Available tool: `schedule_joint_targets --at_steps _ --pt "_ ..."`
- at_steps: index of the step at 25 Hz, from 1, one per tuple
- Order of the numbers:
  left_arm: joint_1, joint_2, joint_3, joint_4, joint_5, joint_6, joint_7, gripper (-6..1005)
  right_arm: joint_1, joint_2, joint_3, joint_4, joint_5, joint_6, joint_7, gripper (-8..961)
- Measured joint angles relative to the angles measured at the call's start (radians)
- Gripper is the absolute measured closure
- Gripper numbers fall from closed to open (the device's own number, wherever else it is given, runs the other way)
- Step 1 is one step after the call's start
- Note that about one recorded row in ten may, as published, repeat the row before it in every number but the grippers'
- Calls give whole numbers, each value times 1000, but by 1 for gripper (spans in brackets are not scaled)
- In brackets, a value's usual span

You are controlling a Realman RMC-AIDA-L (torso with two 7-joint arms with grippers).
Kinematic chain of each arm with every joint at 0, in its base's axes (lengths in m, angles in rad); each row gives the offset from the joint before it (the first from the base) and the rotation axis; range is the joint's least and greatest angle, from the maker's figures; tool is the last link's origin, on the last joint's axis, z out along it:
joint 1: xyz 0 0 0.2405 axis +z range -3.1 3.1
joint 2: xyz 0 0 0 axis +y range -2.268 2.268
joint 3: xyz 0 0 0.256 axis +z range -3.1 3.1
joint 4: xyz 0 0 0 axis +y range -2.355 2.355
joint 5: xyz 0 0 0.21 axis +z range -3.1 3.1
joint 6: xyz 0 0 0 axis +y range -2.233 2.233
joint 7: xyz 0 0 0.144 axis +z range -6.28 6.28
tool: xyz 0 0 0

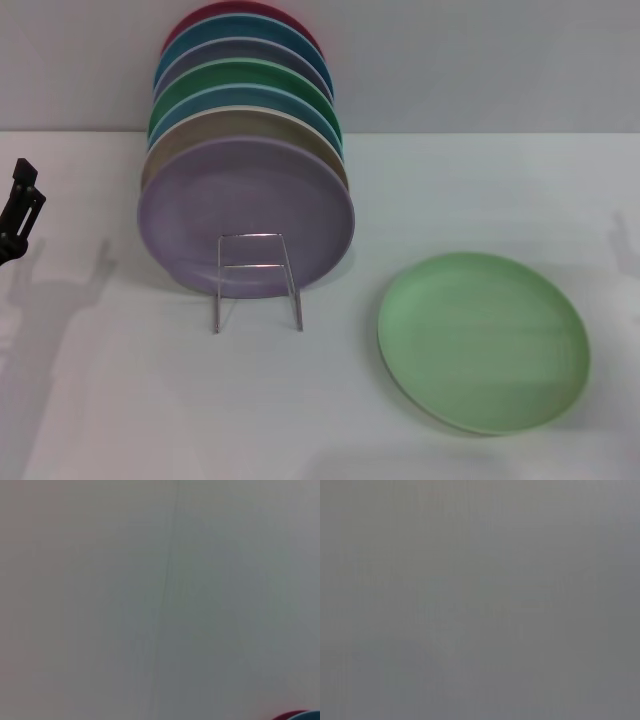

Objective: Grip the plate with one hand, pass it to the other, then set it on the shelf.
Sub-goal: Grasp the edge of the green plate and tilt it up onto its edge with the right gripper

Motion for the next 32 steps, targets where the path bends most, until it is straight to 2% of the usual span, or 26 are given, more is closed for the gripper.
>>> schedule_joint_targets --at_steps 23,24,25,26,28,30,32 --pt "-5 0 -59 -13 -5 0 6 139 17 -2 1 -6 -1 -38 -22 298" --pt "-17 -1 -62 -14 -5 -5 6 139 19 -1 1 -4 -1 -38 -46 298" --pt "-28 -1 -57 -13 -1 -8 7 139 20 1 2 21 -1 -44 -152 297" --pt "-28 -1 -57 -13 -1 -8 7 139 20 1 2 21 -1 -44 -152 297" --pt "-35 0 -50 -11 3 -10 9 139 15 3 8 70 1 -53 -315 297" --pt "-40 1 -48 -10 5 -21 10 139 2 5 24 156 29 -61 -574 298" --pt "-41 1 -48 -10 5 -29 10 139 0 5 26 175 47 -62 -634 300"
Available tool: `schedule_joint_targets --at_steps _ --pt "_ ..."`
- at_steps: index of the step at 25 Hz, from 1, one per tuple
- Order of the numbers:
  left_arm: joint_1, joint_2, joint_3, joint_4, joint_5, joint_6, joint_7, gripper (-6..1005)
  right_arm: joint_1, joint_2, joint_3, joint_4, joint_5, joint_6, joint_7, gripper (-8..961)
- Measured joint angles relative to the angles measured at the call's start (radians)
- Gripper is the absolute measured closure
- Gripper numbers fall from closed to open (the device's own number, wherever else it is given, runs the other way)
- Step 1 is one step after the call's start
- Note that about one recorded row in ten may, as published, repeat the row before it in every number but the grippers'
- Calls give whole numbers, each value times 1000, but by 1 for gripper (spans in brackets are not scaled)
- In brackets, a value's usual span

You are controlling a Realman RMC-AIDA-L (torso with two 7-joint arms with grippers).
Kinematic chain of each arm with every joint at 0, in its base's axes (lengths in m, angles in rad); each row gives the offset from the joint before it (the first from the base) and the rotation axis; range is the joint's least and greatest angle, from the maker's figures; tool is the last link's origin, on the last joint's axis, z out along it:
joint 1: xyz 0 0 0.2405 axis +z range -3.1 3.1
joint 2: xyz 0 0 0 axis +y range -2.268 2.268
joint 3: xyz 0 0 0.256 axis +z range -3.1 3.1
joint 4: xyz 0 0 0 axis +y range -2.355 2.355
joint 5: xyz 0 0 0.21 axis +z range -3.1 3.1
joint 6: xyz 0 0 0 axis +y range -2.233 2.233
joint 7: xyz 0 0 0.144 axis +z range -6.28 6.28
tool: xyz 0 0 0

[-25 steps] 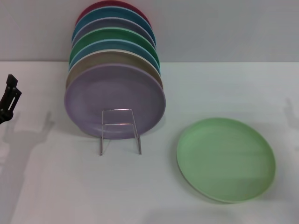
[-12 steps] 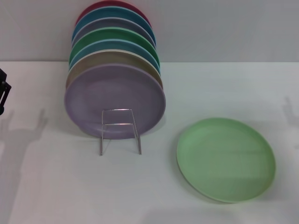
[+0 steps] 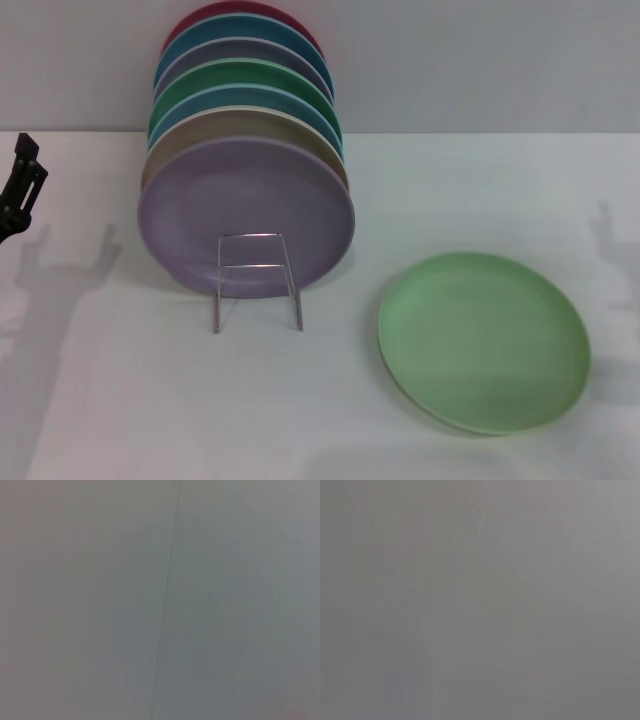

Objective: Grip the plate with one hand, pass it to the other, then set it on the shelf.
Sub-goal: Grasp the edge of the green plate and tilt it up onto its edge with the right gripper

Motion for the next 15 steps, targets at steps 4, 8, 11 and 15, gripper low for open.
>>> schedule_joint_targets --at_steps 4,8,11,15 --pt "6 -4 1 -7 -1 -28 -10 140 -5 -8 2 58 55 6 -75 302" --pt "21 -6 1 -28 -4 -54 -14 140 3 -18 19 116 62 117 -30 300" --pt "27 -6 1 -30 -4 -55 -16 140 3 -29 38 178 61 188 -26 301" --pt "38 -7 1 -43 -3 -57 -16 140 -20 -93 100 398 53 407 -31 302"
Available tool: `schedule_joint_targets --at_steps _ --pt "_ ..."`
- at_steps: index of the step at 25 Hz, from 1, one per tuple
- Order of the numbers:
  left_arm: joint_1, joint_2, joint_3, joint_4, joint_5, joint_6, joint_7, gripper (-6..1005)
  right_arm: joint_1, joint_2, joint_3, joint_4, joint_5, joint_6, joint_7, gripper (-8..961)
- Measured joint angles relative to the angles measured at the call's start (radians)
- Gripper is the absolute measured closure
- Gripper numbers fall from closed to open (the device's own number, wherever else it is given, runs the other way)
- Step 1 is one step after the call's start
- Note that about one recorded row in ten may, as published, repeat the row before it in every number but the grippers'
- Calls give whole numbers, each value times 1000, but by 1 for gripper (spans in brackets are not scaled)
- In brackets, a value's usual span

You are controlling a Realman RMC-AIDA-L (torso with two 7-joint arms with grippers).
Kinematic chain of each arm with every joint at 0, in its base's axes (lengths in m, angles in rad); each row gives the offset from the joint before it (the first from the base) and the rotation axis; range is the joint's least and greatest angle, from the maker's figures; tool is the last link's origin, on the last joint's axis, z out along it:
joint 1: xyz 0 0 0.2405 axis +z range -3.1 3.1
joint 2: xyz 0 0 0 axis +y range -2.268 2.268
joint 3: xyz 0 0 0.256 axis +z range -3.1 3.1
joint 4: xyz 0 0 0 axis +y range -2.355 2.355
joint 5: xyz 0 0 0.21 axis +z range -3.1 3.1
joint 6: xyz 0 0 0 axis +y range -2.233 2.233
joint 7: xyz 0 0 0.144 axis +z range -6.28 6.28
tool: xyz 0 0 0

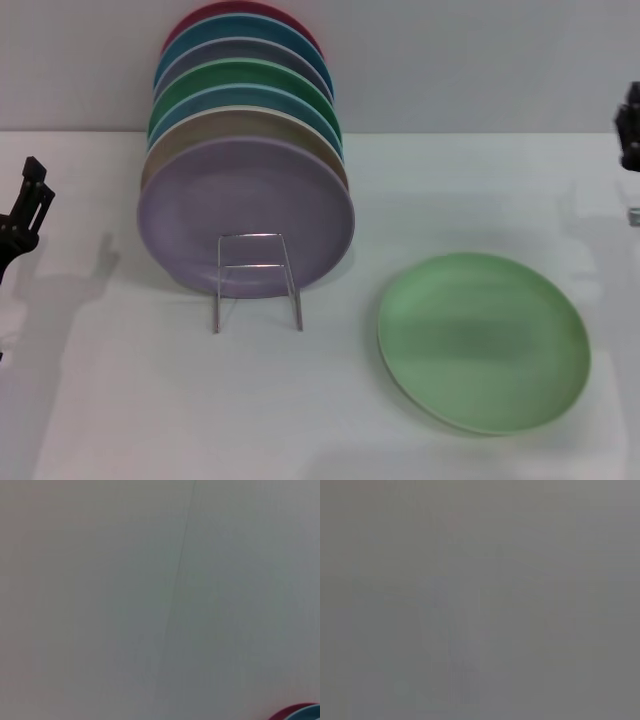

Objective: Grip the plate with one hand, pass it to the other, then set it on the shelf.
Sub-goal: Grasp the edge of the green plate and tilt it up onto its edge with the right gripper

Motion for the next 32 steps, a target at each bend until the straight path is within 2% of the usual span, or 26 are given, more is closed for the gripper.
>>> schedule_joint_targets --at_steps 2,3,4,6,7,8,9,10,12,13,14,17,18,19,22,23,24,27,28,29,32 --pt "2 0 0 -2 0 -1 1 140 -22 -36 27 111 -4 101 -16 302" --pt "2 0 0 -2 -1 -2 1 140 -60 -67 92 244 -7 247 -72 302" --pt "2 0 0 -2 -1 -2 1 140 -60 -67 92 244 -7 247 -72 302" --pt "0 0 0 -2 -2 -4 0 140 -104 -75 192 350 -12 405 -164 302" --pt "-1 0 0 -2 -1 -4 -1 140 -121 -69 244 382 -17 477 -206 302" --pt "-2 0 0 -2 -1 -5 -1 140 -157 -44 368 437 -36 648 -294 302" --pt "-2 0 0 -2 -1 -5 -1 140 -157 -44 368 437 -36 648 -294 302" --pt "-5 0 0 -2 -1 -6 -1 140 -173 -30 427 461 -44 731 -322 302" --pt "-7 0 0 -5 1 -8 -1 140 -206 3 570 520 -71 949 -374 301" --pt "-7 0 0 -5 1 -8 -1 140 -227 31 698 570 -109 1165 -394 301" --pt "-7 0 0 -5 1 -8 -1 140 -227 31 698 570 -109 1165 -394 301" --pt "-7 0 0 -12 2 -10 -1 140 -226 70 910 631 -187 1496 -391 301" --pt "-7 0 0 -12 2 -9 -1 140 -200 79 1025 650 -247 1692 -361 301" --pt "-7 0 0 -12 2 -9 -1 140 -200 79 1025 650 -247 1692 -361 301" --pt "-6 0 2 -12 2 -8 -2 140 -152 73 1155 666 -339 1899 -305 301" --pt "-6 0 3 -12 2 -9 -2 140 -121 73 1223 677 -399 2026 -293 301" --pt "-6 0 3 -12 2 -9 -2 139 -121 73 1223 677 -399 2026 -293 301" --pt "-7 0 7 -12 2 -10 -2 139 -70 73 1310 703 -483 2210 -276 301" --pt "-7 0 8 -12 2 -10 -2 139 -37 69 1346 715 -536 2309 -251 302" --pt "-7 0 9 -12 2 -10 -2 139 -37 69 1346 715 -536 2309 -251 302" --pt "-9 1 9 -12 2 -11 -2 139 4 59 1394 721 -584 2428 -228 302"
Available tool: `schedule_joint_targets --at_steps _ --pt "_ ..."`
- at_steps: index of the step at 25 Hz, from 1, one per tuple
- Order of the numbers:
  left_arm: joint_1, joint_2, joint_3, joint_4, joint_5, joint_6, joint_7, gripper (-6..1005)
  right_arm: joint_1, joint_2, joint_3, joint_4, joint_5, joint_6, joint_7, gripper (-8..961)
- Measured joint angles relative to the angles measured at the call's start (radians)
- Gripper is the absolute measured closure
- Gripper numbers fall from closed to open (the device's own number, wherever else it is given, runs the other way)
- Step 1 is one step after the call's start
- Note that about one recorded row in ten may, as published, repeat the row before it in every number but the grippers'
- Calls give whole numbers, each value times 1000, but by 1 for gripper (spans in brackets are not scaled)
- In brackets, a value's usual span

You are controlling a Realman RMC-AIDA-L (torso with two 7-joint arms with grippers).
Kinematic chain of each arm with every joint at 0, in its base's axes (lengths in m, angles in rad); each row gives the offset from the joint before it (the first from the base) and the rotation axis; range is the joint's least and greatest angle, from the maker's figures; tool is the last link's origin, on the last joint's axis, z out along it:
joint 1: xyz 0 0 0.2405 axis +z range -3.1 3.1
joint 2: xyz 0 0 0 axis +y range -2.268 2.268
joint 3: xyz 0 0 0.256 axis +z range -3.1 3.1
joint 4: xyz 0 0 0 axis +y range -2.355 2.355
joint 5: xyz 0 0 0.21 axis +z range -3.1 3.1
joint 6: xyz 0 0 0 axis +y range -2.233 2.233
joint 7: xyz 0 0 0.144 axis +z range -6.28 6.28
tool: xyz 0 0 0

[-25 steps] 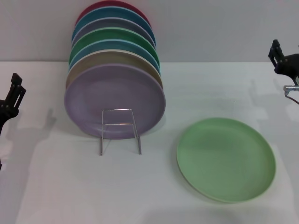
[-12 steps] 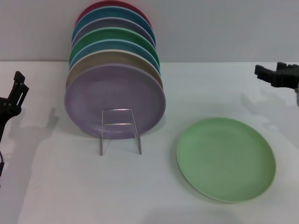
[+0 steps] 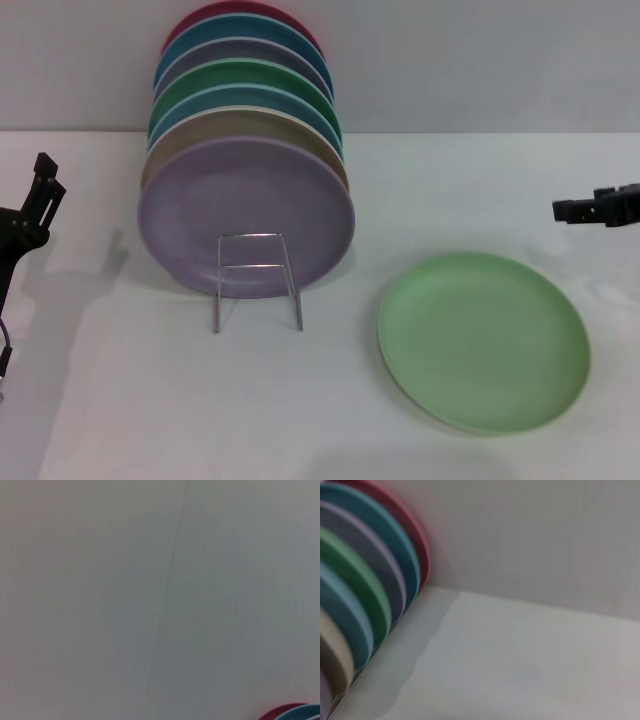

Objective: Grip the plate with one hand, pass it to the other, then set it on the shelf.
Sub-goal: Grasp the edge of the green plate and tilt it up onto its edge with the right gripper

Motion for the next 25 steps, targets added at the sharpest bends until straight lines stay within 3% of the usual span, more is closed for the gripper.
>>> schedule_joint_targets --at_steps 6,16,25 --pt "-7 1 0 0 -2 -1 0 139 81 -25 61 -47 -95 149 37 303" --pt "-9 2 0 0 -3 -1 0 139 165 -42 63 -192 -141 185 51 302" --pt "-6 3 -5 2 -5 -1 0 139 181 -46 61 -241 -154 186 74 301"
